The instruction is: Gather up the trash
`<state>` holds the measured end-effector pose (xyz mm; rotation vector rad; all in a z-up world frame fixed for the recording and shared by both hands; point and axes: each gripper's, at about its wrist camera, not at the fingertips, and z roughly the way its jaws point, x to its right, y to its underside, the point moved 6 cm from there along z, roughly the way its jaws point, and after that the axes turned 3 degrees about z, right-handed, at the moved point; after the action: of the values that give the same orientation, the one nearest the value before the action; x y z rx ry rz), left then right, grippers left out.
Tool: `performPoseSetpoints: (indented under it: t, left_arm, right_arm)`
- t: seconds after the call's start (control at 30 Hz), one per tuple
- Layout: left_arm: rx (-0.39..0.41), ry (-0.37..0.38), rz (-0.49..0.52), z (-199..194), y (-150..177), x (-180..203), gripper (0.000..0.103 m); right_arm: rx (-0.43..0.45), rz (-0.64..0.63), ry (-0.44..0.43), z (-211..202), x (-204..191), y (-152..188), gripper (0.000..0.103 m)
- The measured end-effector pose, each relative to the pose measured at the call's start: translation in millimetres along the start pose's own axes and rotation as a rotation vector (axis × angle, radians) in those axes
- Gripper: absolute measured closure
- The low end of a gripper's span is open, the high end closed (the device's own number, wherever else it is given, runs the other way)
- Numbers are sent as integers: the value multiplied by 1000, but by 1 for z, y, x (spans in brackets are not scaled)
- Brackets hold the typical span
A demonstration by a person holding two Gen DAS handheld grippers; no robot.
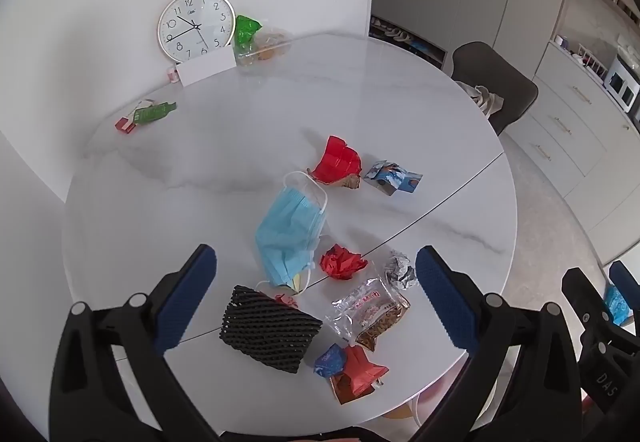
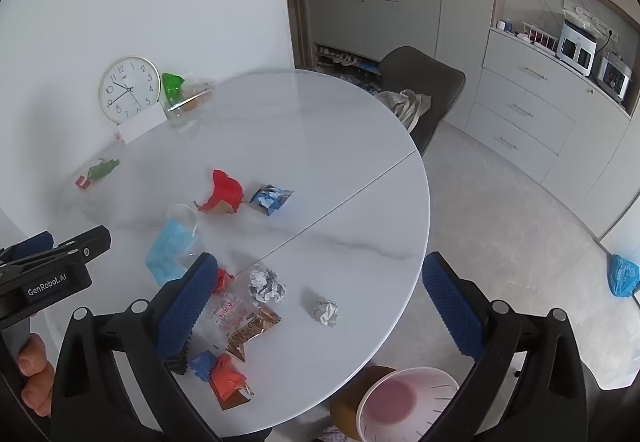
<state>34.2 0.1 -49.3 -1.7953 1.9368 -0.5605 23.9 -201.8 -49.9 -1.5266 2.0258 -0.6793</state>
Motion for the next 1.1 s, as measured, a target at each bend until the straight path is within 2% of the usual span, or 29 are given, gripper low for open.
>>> performPoseSetpoints:
  t: [1.1]
  left_arm:
    - [-13, -7, -14, 5, 2, -6, 8]
  right_arm:
    - [-7, -10, 1, 3, -2, 3, 2]
